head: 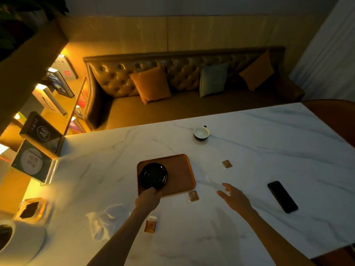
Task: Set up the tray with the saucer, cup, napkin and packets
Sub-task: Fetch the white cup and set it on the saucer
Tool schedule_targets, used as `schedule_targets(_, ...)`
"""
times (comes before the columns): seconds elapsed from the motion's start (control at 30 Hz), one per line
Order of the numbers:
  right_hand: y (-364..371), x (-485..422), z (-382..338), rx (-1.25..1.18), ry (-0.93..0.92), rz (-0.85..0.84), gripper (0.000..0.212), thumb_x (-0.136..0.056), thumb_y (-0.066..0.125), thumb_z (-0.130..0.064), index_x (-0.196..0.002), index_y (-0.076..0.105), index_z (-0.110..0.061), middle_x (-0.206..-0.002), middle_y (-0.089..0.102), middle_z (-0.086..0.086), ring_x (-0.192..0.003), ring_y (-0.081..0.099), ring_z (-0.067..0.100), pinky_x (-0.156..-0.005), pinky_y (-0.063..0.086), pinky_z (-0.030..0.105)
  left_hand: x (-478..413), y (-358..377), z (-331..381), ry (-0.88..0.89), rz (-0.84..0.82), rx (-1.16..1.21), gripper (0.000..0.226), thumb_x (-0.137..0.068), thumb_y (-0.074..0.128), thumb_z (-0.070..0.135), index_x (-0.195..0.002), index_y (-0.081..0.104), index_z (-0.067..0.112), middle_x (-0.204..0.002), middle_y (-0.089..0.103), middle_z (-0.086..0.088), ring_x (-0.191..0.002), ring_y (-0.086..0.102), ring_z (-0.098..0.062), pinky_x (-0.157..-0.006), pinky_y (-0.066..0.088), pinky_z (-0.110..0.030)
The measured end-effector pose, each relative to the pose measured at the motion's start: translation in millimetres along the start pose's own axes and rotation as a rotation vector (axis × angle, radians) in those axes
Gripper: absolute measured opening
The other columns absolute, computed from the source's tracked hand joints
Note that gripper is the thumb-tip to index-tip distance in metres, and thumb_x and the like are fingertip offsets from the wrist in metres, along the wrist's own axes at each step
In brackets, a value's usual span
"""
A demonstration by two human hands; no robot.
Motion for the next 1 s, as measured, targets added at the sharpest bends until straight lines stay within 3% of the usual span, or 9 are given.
schedule_targets(0.1,-23,-28,2,-0.005,0.014,-0.001,0.058,-0.088,0.05,-0.058,-0.138,0.045,-0.028,-0.136,0.057,0.003,-0.122,0.055,0.022,-0.102,0.043,0.039,-11,-6,20,-0.021,0.032,0.055,0.036,-0.097,0.045,0.046,-0.115,0.058,0.017,-0.115,0.064,-0.005,-0.104,0.061,-0.025,-0.081,0.043,-0.032)
schedule_targets(0.3,-66,-106,-7,-0.055,-0.056,-0.05,0.054,-0.087,0.054,-0.058,-0.132,0.05,-0.029,-0.127,0.061,0.0,-0.113,0.058,0.018,-0.096,0.044,0.037,-56,-23,81,-0.035,0.084,0.165,0.035,-0.1,0.044,0.042,-0.103,0.062,0.013,-0.1,0.067,-0.009,-0.089,0.065,-0.026,-0.082,0.053,-0.041)
schedule_targets(0.6,-93,-226,-6,-0.097,-0.09,-0.157,0.056,-0.086,0.052,-0.06,-0.133,0.049,-0.03,-0.126,0.062,0.0,-0.111,0.06,0.018,-0.094,0.048,0.037,-137,1,188,-0.023,0.047,0.151,0.044,-0.1,0.041,0.042,-0.129,0.055,0.012,-0.134,0.058,-0.011,-0.125,0.055,-0.032,-0.104,0.045,-0.043)
schedule_targets(0.77,-85,-289,-14,-0.107,-0.089,-0.2,0.056,-0.087,0.051,-0.059,-0.134,0.049,-0.029,-0.128,0.062,0.002,-0.115,0.058,0.019,-0.094,0.045,0.035,-198,8,224,-0.06,0.008,0.235,0.038,-0.099,0.042,0.043,-0.113,0.059,0.012,-0.12,0.065,-0.01,-0.108,0.063,-0.026,-0.088,0.047,-0.034)
schedule_targets(1.0,-73,-373,-40,-0.21,-0.052,-0.23,0.058,-0.093,0.049,-0.047,-0.142,0.041,-0.017,-0.138,0.054,0.01,-0.126,0.051,0.028,-0.104,0.042,0.043,-287,0,259,-0.107,0.033,0.379,0.046,-0.1,0.046,0.038,-0.138,0.046,0.012,-0.132,0.062,-0.012,-0.117,0.061,-0.03,-0.101,0.049,-0.042)
Point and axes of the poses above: each hand's wrist, its own x-axis away from the middle knuckle, its own y-axis out of the palm, z = x × y, the point moved 6 cm from there along -x, towards the middle knuckle
